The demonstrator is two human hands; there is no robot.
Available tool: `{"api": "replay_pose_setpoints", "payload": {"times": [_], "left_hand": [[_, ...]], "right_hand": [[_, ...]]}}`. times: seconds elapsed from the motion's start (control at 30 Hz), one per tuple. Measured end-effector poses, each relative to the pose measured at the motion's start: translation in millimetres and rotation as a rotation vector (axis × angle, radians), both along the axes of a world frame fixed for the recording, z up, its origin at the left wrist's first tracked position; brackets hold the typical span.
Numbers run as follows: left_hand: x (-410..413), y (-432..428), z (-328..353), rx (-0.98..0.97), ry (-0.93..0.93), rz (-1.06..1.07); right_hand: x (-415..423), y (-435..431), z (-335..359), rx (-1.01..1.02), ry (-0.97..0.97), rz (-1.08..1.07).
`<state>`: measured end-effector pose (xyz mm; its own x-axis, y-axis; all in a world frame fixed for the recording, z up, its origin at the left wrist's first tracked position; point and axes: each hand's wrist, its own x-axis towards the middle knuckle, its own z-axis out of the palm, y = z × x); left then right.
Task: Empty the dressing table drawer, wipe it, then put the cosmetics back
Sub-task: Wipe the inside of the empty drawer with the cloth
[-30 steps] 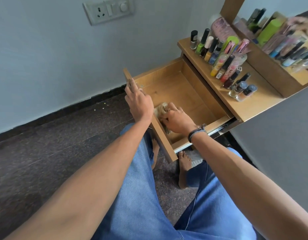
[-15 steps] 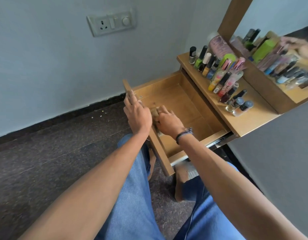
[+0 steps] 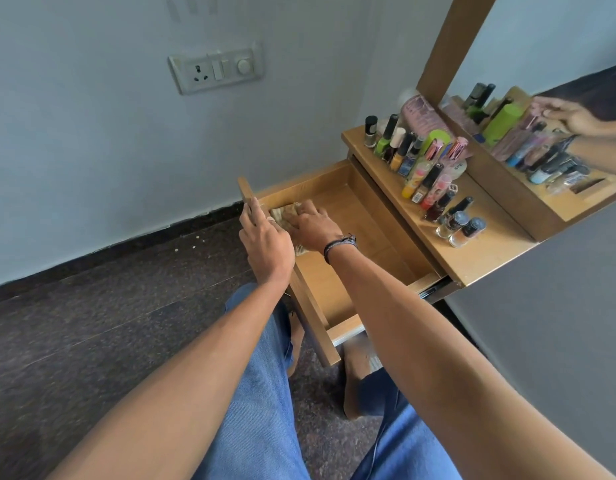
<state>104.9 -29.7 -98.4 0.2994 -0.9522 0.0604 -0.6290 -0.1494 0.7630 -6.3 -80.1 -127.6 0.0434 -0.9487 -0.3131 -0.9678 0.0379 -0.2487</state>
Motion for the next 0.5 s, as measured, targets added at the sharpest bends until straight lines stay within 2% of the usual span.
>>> {"api": "replay_pose_setpoints", "payload": {"times": [0.27,0.5], "left_hand": [[-0.3,1.4,1.6,-0.018,-0.002,0.001],[-0.5,1.1,1.9,-0.008,-0.005,0.006]], "right_hand": [[-83.2,-15.8,8.8,0.009,0.072,-0.161],[-75.3,-1.9,1.7,0.059,0.112,-0.221]]}}
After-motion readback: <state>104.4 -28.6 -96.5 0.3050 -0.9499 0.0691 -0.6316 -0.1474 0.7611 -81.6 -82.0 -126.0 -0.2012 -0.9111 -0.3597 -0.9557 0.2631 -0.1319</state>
